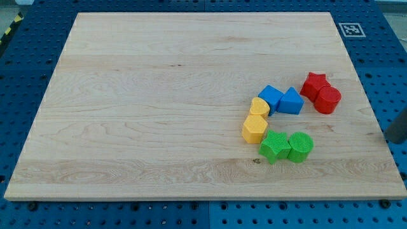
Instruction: Push the red blocks down a bit
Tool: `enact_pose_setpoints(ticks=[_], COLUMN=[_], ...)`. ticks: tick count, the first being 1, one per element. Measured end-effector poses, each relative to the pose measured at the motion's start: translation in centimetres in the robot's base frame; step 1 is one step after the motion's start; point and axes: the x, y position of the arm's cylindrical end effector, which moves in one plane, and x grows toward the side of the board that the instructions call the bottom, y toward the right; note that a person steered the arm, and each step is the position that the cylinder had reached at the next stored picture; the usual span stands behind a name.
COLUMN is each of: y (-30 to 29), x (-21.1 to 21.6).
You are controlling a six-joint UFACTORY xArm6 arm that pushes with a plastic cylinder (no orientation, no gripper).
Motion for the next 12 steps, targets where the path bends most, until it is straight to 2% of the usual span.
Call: enact_pose_setpoints(ticks=[1,2,4,5,8,9,10,12], y=[1.6,2.1,-6.9,-10.5,-11.9,-12.3,-12.3,-11.8], x=[-1.3,-5.3,-16.9,-19.6,-15.4,-15.4,-13.1,-12.0])
